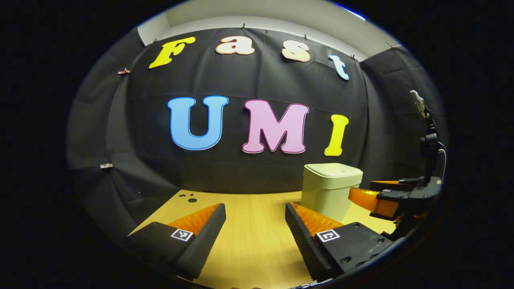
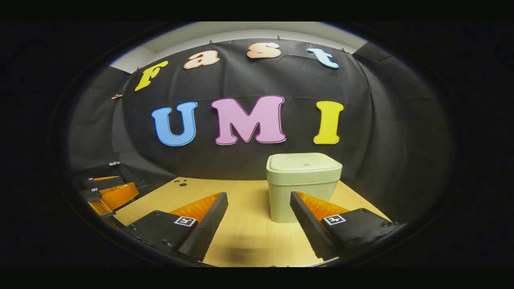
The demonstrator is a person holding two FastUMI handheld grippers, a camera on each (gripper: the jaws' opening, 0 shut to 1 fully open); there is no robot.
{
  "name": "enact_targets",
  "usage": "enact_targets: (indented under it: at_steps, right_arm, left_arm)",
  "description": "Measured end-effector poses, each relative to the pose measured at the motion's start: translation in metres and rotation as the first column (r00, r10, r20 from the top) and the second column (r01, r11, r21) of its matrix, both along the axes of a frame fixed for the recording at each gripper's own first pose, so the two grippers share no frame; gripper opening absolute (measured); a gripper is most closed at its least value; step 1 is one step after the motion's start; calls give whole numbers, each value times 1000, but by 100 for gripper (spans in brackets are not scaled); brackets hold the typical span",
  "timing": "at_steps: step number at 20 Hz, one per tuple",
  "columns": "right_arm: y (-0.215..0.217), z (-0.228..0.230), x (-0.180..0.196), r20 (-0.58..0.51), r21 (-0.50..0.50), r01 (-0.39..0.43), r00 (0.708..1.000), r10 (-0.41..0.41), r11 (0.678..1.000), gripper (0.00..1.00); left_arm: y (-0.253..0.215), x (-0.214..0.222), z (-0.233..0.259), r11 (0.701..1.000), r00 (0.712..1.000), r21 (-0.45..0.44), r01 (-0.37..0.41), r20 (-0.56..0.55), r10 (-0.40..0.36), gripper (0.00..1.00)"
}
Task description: Press the lid of the desktop garbage bin to open it, pick up the crumpled paper on the desktop and throw it into the bin, then pick up the pop can on the desktop and drop it into the bin, and finally close the garbage bin lid.
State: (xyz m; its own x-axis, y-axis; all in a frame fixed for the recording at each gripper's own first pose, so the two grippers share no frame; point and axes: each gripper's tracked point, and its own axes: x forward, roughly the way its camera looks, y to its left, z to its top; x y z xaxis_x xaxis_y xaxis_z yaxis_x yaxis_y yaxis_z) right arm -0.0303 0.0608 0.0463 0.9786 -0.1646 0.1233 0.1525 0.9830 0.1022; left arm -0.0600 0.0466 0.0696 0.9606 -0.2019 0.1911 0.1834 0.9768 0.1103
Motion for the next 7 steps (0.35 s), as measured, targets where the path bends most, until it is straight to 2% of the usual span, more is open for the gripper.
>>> enact_targets:
  at_steps: [5,7]
  right_arm:
    - [0,-13,-1,-56,29,0,998,1,1000,98]
    - [1,-17,-1,-78,32,-6,997,9,999,98]
  left_arm:
    - [18,2,-33,1000,997,-15,-16,-70,15,95]
    - [26,5,-43,999,996,13,-31,-78,32,96]
